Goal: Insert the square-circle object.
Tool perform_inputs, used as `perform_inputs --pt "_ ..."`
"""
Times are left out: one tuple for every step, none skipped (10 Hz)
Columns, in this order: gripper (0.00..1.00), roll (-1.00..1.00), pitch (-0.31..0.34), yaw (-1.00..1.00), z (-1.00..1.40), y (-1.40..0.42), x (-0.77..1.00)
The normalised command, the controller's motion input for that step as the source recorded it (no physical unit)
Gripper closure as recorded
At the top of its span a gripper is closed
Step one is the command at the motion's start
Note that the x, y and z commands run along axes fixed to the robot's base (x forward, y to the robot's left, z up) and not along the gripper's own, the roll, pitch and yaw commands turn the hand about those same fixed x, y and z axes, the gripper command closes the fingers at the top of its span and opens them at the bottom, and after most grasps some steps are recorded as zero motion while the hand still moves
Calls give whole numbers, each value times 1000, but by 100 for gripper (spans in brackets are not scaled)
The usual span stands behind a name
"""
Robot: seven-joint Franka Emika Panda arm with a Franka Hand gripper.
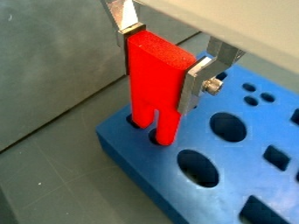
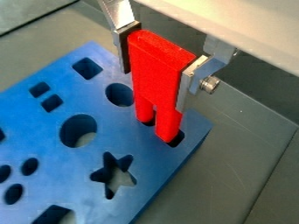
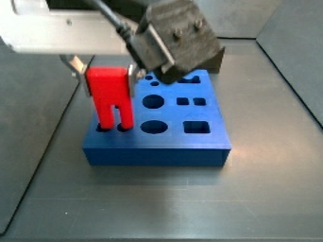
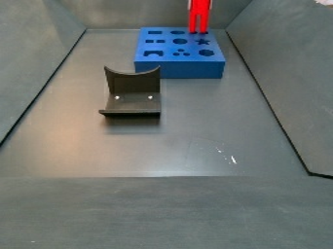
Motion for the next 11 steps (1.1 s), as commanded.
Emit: perform_inputs --pt "100 -34 -63 0 -417 -106 0" --pt "100 -4 -47 0 -466 -80 -77" --pt "100 0 -20 0 -494 0 -303" --pt "100 3 -10 0 -483 0 -449" --pt "100 77 0 46 -549 29 -246" --pt "100 97 -1 91 -723 29 -54" --pt "100 7 -43 11 -1000 0 66" --pt "100 0 -46 0 -1000 -11 51" --pt "100 0 -56 0 -1000 -63 26" --pt "100 0 -49 -31 -1000 -80 0" --pt "100 0 -43 -46 -1000 -137 0"
